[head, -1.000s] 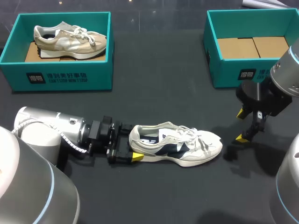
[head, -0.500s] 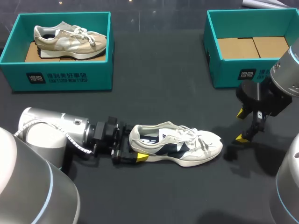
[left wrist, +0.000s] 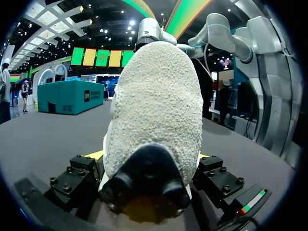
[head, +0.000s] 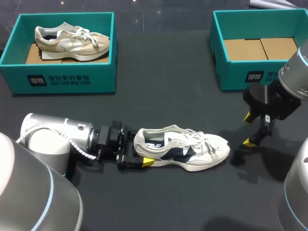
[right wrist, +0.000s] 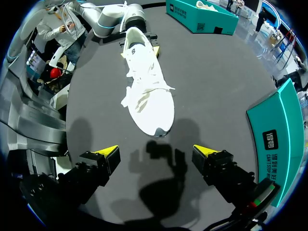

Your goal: Take the shoe out of the shoebox, open the shoe tongue, remove and reinsert the insole, then place the shoe into the shoebox

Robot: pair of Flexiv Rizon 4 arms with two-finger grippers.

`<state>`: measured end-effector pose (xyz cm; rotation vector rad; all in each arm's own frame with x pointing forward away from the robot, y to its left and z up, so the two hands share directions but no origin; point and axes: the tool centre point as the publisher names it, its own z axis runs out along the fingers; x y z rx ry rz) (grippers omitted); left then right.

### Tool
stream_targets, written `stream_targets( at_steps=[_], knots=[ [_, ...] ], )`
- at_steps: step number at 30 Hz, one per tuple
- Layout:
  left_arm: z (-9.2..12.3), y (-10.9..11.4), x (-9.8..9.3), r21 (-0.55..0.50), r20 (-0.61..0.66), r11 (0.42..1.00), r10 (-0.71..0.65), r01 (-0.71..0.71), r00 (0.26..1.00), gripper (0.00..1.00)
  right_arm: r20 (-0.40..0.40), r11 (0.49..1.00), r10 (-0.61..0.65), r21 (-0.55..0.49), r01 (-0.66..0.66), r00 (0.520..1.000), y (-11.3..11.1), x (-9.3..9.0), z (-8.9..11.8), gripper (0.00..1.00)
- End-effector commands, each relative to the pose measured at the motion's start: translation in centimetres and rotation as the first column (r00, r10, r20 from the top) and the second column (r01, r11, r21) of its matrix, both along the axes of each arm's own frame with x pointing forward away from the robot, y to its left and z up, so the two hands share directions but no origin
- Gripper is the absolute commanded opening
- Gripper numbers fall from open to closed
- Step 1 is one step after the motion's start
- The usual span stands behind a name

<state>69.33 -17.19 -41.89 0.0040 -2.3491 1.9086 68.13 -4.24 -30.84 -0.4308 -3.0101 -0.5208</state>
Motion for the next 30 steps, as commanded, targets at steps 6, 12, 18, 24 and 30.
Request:
stream_targets(
  at_steps=[6,12,18,24,30],
  knots=[
    [-0.26,-0.42,-0.03,0.001,-0.001,1.000,0.019,-0.019,1.000,0.00,0.002,1.000,-0.001,-0.002,0.001,1.000,0.01,-0.14,-0.02,1.00],
    [-0.23,-0.48,-0.38,-0.001,-0.001,1.000,0.017,-0.017,1.000,0.00,0.002,1.000,-0.001,-0.002,0.001,1.000,0.01,-0.14,-0.02,1.00],
    [-0.25,-0.45,-0.41,0.001,-0.004,1.000,0.016,-0.016,1.000,0.00,0.002,1.000,-0.001,-0.002,0.001,1.000,0.01,-0.14,-0.02,1.00],
    [-0.25,-0.45,-0.41,0.001,-0.004,1.000,0.016,-0.016,1.000,0.00,0.002,1.000,-0.001,-0.002,0.001,1.000,0.01,-0.14,-0.02,1.00],
    [-0.25,-0.45,-0.41,0.001,-0.004,1.000,0.016,-0.016,1.000,0.00,0.002,1.000,-0.001,-0.002,0.001,1.000,0.01,-0.14,-0.02,1.00]
  ],
)
